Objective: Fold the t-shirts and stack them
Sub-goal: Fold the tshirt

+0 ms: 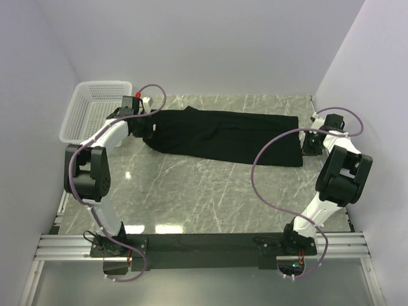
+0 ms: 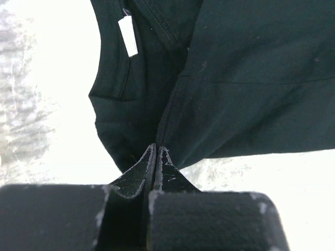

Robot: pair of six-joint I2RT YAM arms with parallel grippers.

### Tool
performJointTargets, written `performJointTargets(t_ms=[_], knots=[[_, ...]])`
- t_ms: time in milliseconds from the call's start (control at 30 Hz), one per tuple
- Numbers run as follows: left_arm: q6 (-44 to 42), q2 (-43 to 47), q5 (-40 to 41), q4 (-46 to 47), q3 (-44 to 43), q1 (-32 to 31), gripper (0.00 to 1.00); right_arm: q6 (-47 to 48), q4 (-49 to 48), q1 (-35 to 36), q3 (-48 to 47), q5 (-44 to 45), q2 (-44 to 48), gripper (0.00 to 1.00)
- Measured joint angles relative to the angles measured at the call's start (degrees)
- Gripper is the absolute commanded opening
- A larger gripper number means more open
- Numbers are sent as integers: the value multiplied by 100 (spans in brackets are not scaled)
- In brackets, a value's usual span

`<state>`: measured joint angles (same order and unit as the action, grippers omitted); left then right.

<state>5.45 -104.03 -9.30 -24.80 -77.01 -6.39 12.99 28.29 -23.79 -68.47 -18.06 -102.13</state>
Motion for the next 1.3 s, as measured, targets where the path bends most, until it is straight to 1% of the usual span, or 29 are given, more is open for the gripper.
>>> performJointTargets(t_ms=[233, 600, 933, 1300], knots=[[20, 428, -55, 9, 348, 0, 1, 129, -68, 0, 238, 74, 131, 0], [195, 911, -48, 15, 929, 111, 1, 275, -258, -9, 656, 470, 343, 0], [468, 986, 57, 9, 1399, 363, 1, 365, -378, -26, 667, 662, 343, 0], [638, 1130, 0, 4, 1882, 367, 1, 546, -483, -26, 710, 852, 343, 0]])
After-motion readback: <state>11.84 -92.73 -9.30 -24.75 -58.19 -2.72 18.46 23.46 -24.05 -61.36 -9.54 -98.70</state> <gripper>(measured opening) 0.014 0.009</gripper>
